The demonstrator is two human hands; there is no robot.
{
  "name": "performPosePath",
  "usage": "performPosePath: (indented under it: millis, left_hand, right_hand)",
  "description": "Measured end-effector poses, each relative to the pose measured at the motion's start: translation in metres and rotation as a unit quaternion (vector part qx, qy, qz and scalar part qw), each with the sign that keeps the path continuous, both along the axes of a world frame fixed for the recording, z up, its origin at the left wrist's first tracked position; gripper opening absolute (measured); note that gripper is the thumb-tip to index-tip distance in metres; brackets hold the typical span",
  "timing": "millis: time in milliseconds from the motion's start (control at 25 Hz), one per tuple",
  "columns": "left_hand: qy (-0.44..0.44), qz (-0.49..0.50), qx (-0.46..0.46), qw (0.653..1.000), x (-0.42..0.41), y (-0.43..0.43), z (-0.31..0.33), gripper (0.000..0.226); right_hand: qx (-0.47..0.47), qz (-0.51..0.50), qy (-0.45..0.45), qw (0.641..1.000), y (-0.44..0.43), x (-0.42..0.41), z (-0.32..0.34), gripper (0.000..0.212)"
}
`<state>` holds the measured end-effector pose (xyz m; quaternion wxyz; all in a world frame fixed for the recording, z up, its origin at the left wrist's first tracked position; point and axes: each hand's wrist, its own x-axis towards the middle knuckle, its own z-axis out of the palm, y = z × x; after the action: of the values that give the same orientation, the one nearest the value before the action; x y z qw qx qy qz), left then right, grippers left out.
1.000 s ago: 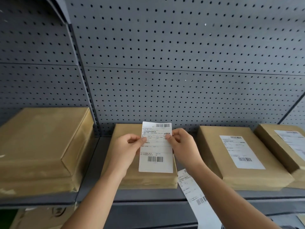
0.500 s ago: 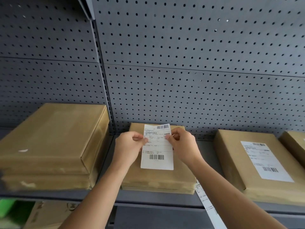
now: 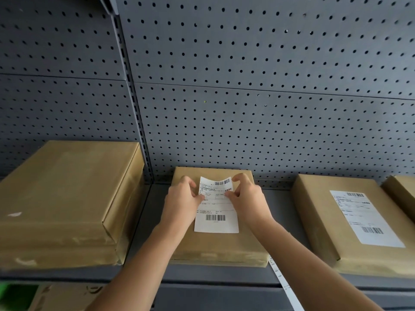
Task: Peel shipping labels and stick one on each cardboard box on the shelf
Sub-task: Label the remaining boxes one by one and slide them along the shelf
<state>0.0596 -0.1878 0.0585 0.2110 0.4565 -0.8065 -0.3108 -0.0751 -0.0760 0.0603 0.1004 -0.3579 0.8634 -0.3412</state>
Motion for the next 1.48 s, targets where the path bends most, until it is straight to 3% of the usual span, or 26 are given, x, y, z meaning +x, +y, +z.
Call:
performPosePath:
  millis: [280, 400, 480, 640, 880, 1080, 1360, 1480]
  left_hand:
    - [-0.042, -0.035, -0.061, 0.997, -0.001, 0.000, -0.003, 0.030]
    - [-0.067, -0.111, -0.187, 0.974, 0.003, -0.002, -0.008, 0.042]
    - [-0.079, -0.170, -0.211, 0.959, 0.000, -0.003, -0.008, 0.047]
    - [-0.161, -0.244, -0.190, 0.937, -0.006, -0.005, -0.011, 0.053]
    - [-0.223, -0.250, -0.176, 0.925, 0.002, -0.008, -0.015, 0.059]
    - [-0.228, -0.227, -0.153, 0.935, 0.011, -0.016, -0.015, 0.060]
    - [-0.185, -0.267, -0.183, 0.928, 0.022, 0.012, -0.010, 0.058]
    - [-0.204, -0.285, -0.194, 0.916, 0.028, 0.022, -0.014, 0.072]
  right_hand:
    - [0.071, 0.026, 0.084, 0.994, -0.005, 0.004, -0.004, 0.027]
    - [0.090, 0.025, 0.227, 0.970, -0.003, 0.005, -0.007, 0.027]
    - [0.058, 0.049, 0.294, 0.953, -0.004, 0.006, -0.013, 0.029]
    - [0.076, 0.167, 0.237, 0.954, -0.013, 0.014, -0.022, 0.058]
    - [0.144, 0.165, 0.230, 0.948, -0.006, 0.008, -0.032, 0.076]
    - [0.168, 0.124, 0.199, 0.958, 0.011, -0.004, -0.026, 0.056]
    - [0.117, 0.173, 0.201, 0.957, 0.016, 0.026, -0.013, 0.071]
    - [0.116, 0.200, 0.189, 0.954, 0.019, 0.042, -0.016, 0.060]
